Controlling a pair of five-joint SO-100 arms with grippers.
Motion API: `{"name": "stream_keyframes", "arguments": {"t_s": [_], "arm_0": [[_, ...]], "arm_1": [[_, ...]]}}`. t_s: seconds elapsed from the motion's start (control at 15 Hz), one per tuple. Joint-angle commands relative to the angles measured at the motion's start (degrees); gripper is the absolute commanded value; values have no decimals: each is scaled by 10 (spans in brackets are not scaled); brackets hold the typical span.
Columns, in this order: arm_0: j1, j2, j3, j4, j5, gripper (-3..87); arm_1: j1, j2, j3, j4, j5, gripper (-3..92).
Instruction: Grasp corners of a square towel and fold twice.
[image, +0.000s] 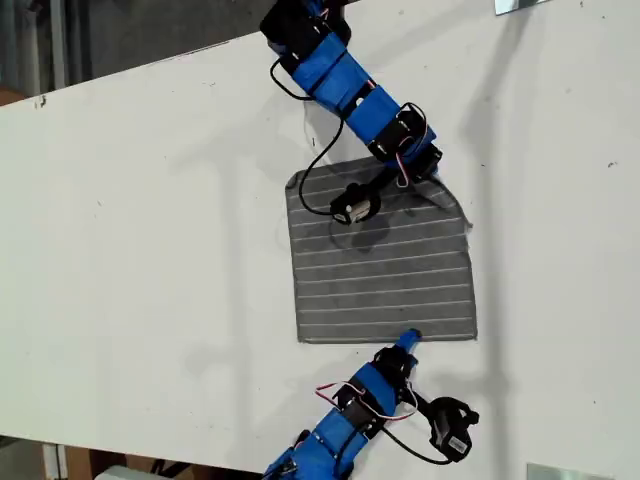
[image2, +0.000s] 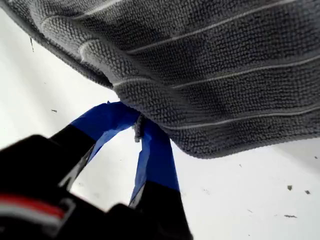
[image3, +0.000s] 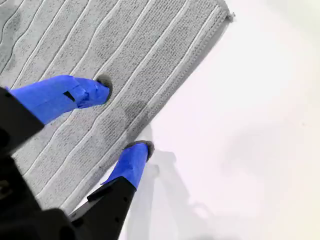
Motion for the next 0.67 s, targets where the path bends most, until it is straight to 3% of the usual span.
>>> {"name": "stream_keyframes", "arguments": {"t_s": [0.0, 0.13, 0.33, 0.6], "arm_0": [[35, -35, -74, -4, -36, 222], [58, -97, -177, 50, -47, 223], [85, -141, -247, 71, -68, 223], [85, -259, -410, 105, -34, 225]], "arm_1": [[2, 8, -34, 0, -3, -1], [2, 8, -30, -2, -2, -1], [4, 7, -29, -2, -1, -1], [7, 7, -28, 0, -4, -1]]}}
